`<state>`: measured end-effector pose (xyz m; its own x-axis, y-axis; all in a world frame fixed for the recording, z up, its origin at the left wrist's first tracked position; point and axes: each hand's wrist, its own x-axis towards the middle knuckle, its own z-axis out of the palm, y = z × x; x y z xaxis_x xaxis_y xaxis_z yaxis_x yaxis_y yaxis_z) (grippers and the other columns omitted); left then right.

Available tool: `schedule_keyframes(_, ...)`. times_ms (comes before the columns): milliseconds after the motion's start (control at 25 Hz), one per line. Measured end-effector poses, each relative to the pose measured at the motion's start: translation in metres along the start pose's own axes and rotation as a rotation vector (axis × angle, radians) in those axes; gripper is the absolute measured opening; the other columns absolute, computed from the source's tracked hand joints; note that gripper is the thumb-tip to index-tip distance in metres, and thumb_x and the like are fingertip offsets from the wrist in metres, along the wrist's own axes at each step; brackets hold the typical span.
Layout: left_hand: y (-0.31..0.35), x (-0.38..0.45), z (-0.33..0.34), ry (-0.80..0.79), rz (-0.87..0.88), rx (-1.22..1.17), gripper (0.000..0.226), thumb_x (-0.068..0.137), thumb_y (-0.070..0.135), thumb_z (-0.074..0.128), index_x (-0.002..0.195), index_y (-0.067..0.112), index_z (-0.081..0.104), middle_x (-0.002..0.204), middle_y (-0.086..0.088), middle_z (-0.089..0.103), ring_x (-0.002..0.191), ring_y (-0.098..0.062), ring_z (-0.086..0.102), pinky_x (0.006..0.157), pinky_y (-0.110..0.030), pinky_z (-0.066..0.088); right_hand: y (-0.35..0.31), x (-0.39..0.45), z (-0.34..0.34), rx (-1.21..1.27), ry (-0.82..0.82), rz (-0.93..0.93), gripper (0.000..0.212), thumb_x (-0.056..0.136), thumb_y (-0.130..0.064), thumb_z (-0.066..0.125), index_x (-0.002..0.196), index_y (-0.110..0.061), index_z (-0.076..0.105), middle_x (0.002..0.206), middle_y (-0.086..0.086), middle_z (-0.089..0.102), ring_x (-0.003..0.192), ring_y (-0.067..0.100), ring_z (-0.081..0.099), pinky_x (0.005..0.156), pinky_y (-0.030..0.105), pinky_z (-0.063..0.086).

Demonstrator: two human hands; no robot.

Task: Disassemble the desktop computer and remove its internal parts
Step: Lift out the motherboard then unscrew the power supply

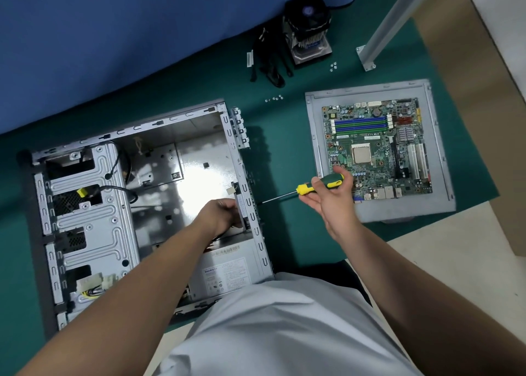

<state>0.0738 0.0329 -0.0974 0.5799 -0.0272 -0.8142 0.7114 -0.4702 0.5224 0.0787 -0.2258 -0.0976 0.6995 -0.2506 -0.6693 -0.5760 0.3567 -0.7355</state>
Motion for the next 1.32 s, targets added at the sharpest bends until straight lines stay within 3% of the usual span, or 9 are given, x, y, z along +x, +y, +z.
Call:
schedule_keyframes(240, -0.004, 0.002, 0.000, -0.013, -0.002, -0.058, 0.036, 0.097, -0.008, 0.056, 0.078, 0.021, 0.064, 0.051, 0.018, 0.065, 0.047, 0.006, 0.061, 0.049, -0.009, 0.048, 0.000, -0.004, -0.003, 0.006, 0.001, 0.017, 0.048, 0.101, -0.006, 0.061, 0.138, -0.026, 0.036, 0.115, 0.021, 0.064, 0.096, 0.035, 0.075, 0.084, 0.042, 0.062)
schedule_keyframes(440, -0.008, 0.008, 0.006, -0.042, 0.064, -0.213, 0.079, 0.094, -0.026, 0.039, 0.041, 0.023, 0.071, 0.051, 0.008, 0.068, 0.045, -0.001, 0.063, 0.053, -0.013, 0.052, 0.000, -0.008, -0.002, 0.040, 0.012, 0.036, 0.045, 0.100, -0.004, 0.062, 0.134, -0.023, 0.037, 0.115, 0.022, 0.062, 0.094, 0.036, 0.076, 0.083, 0.043, 0.062)
schedule_keyframes(640, -0.008, 0.007, 0.006, -0.058, 0.099, -0.209, 0.070, 0.094, -0.026, 0.042, 0.053, 0.021, 0.073, 0.052, 0.010, 0.068, 0.045, 0.000, 0.062, 0.052, -0.011, 0.050, -0.006, -0.005, -0.005, 0.032, 0.008, 0.070, 0.039, 0.098, -0.005, 0.066, 0.123, -0.020, 0.042, 0.117, 0.028, 0.060, 0.093, 0.041, 0.075, 0.080, 0.045, 0.063)
schedule_keyframes(720, -0.007, 0.006, 0.007, -0.062, 0.113, -0.251, 0.069, 0.092, -0.030, 0.041, 0.054, 0.019, 0.073, 0.051, 0.008, 0.067, 0.043, 0.000, 0.061, 0.051, -0.012, 0.050, -0.012, -0.003, -0.012, 0.037, -0.004, 0.115, 0.032, 0.099, -0.020, 0.068, 0.123, -0.017, 0.047, 0.117, 0.029, 0.064, 0.093, 0.042, 0.075, 0.079, 0.045, 0.063)
schedule_keyframes(880, -0.006, 0.007, 0.007, -0.068, 0.102, -0.335, 0.074, 0.089, -0.034, 0.041, 0.046, 0.019, 0.071, 0.050, 0.005, 0.066, 0.040, -0.004, 0.059, 0.049, -0.015, 0.052, -0.030, 0.011, -0.026, -0.512, 0.003, 0.119, 0.045, 0.100, -0.061, 0.050, 0.111, -0.019, 0.059, 0.072, 0.009, 0.075, 0.063, 0.023, 0.074, 0.053, 0.030, 0.057)
schedule_keyframes(1000, -0.008, 0.010, 0.006, -0.084, 0.102, -0.336, 0.073, 0.088, -0.033, 0.041, 0.046, 0.018, 0.072, 0.051, 0.005, 0.067, 0.041, -0.004, 0.060, 0.049, -0.015, 0.052, -0.038, 0.026, -0.030, -0.730, -0.041, 0.049, 0.028, 0.103, -0.036, 0.048, 0.096, -0.017, 0.067, 0.061, 0.004, 0.056, 0.043, 0.012, 0.049, 0.044, 0.024, 0.035)
schedule_keyframes(1160, -0.012, 0.015, 0.006, -0.081, 0.076, -0.350, 0.079, 0.089, -0.032, 0.041, 0.042, 0.023, 0.072, 0.051, 0.005, 0.068, 0.042, -0.005, 0.062, 0.051, -0.016, 0.054, -0.051, 0.029, -0.029, -0.533, -0.203, 0.161, 0.022, 0.099, -0.005, 0.041, 0.102, -0.010, 0.062, 0.078, 0.017, 0.061, 0.059, 0.019, 0.052, 0.055, 0.030, 0.037)
schedule_keyframes(1200, -0.014, 0.017, 0.006, -0.079, 0.073, -0.354, 0.079, 0.090, -0.031, 0.041, 0.042, 0.024, 0.073, 0.051, 0.005, 0.068, 0.043, -0.005, 0.062, 0.051, -0.016, 0.054, -0.054, 0.027, -0.030, -0.544, -0.234, 0.182, 0.020, 0.103, -0.012, 0.043, 0.102, -0.008, 0.062, 0.081, 0.018, 0.064, 0.060, 0.019, 0.055, 0.056, 0.030, 0.040)
schedule_keyframes(1320, -0.018, 0.019, 0.006, -0.091, 0.084, -0.327, 0.078, 0.090, -0.030, 0.044, 0.045, 0.026, 0.074, 0.053, 0.005, 0.069, 0.046, -0.004, 0.065, 0.053, -0.016, 0.054, -0.060, 0.026, -0.029, -0.931, -0.205, 0.080, 0.054, 0.106, -0.053, 0.036, 0.094, -0.008, 0.064, 0.066, 0.008, 0.060, 0.043, 0.008, 0.049, 0.049, 0.025, 0.036)
